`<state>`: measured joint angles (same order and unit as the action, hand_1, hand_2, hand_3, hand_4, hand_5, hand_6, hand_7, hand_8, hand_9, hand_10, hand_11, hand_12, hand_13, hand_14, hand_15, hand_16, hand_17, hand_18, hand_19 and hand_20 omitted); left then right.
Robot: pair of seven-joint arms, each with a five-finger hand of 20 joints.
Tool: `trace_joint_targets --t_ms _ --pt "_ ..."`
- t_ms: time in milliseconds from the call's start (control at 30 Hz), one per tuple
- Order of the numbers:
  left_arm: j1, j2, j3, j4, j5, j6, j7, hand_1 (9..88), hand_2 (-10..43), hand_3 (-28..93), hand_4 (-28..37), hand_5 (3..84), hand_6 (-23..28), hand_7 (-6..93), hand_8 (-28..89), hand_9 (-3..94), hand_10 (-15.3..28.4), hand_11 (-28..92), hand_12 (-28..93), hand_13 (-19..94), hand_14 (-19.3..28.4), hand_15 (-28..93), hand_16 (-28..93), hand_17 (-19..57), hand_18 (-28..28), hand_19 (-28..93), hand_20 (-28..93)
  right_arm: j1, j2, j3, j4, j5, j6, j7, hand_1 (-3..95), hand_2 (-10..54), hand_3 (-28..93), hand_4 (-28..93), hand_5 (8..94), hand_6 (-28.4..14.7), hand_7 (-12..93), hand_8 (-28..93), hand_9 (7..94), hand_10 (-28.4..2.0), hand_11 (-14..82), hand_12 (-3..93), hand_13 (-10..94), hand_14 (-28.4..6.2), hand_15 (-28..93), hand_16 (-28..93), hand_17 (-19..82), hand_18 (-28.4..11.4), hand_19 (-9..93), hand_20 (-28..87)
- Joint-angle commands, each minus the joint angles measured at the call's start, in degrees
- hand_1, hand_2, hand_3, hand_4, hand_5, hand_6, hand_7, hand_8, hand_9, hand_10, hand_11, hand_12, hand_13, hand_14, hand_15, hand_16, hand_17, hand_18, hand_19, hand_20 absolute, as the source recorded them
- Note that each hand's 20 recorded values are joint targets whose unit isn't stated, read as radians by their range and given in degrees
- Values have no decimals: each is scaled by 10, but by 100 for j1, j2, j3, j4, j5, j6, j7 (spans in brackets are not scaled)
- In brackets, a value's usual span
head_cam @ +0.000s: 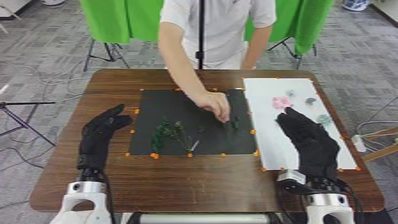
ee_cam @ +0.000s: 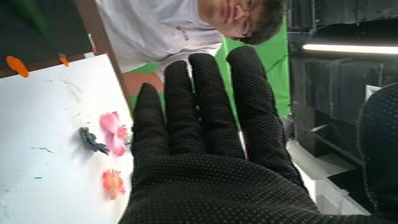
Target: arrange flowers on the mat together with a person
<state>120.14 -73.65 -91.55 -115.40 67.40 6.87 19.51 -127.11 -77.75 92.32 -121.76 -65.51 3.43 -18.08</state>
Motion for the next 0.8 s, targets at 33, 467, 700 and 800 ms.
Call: trace_joint_targets --t_ms 33,467,700,800 --pt "102 -48 -22 -20 -1 -58 -53 284 -19 659 -169 506 39 138 -57 519 147 230 161 426 191 243 21 113 130 99 225 -58 -23 -12 -36 -9 39 -7 56 43 779 -180 525 -9 108 -81 499 -144 62 118 368 -100 131 98 206 -96 8 247" --pt "104 -50 -29 -15 -2 -74 -94 283 -21 662 -167 506 39 139 -56 516 145 229 161 424 190 240 20 112 130 99 225 -77 -18 -4 -39 -37 49 -3 62 37 776 -176 527 -10 106 -80 502 -145 63 120 368 -99 132 98 209 -97 10 251" --pt "105 -35 -15 -14 -17 -85 -89 284 -23 663 -167 507 40 144 -53 515 146 230 162 422 189 239 20 112 129 98 224 -70 -17 -7 -31 -49 23 6 67 31 773 -176 528 -11 105 -81 503 -146 63 121 368 -101 132 99 211 -99 11 256" --pt "83 -40 -9 -16 -7 -100 -86 284 -23 663 -168 508 41 146 -53 514 145 230 162 422 189 238 20 112 129 98 224 -56 -18 -6 -29 -47 33 6 69 29 772 -176 527 -11 105 -80 503 -146 63 122 369 -101 132 99 212 -100 12 258"
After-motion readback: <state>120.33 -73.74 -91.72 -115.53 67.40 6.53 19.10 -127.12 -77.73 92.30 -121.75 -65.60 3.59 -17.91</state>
